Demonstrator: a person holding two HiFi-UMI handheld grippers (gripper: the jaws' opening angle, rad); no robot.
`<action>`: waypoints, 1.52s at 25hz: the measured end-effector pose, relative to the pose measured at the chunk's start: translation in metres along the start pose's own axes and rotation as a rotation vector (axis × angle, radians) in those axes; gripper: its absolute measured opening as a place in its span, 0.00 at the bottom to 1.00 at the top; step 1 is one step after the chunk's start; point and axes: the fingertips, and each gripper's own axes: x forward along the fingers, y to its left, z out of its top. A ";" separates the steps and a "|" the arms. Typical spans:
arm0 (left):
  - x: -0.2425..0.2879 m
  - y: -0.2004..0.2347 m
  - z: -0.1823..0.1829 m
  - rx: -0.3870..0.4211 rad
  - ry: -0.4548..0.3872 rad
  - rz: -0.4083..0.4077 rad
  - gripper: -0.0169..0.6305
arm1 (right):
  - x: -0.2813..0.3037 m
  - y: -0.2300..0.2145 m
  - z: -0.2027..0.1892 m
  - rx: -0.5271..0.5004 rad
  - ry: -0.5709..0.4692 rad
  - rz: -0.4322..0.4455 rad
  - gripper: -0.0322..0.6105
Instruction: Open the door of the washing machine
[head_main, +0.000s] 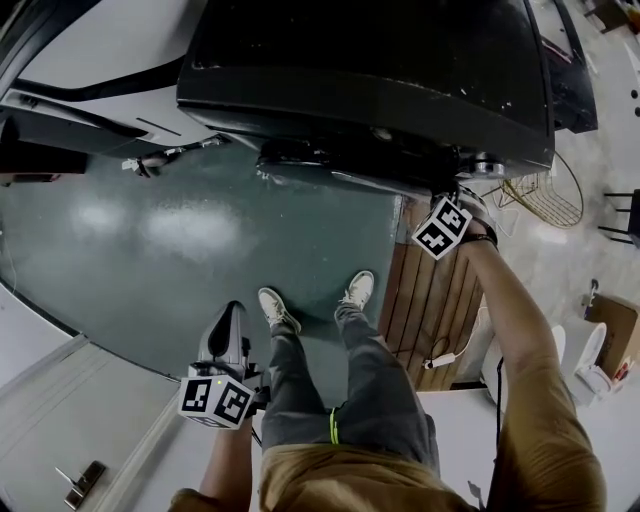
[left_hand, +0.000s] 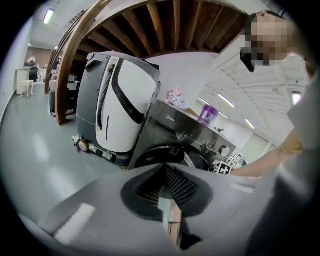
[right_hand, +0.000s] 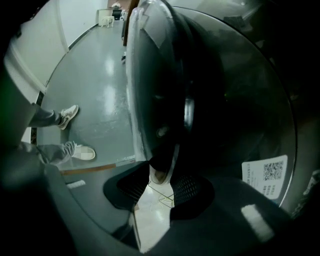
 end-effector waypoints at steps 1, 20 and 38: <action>0.000 0.002 0.000 -0.001 0.001 0.001 0.12 | 0.000 0.000 -0.001 -0.022 0.010 -0.001 0.25; -0.002 0.010 -0.003 0.013 0.021 0.004 0.12 | -0.001 0.000 0.001 -0.082 0.010 -0.015 0.24; -0.012 -0.001 -0.013 0.079 0.026 -0.036 0.12 | -0.036 0.101 -0.012 -0.033 -0.077 0.126 0.21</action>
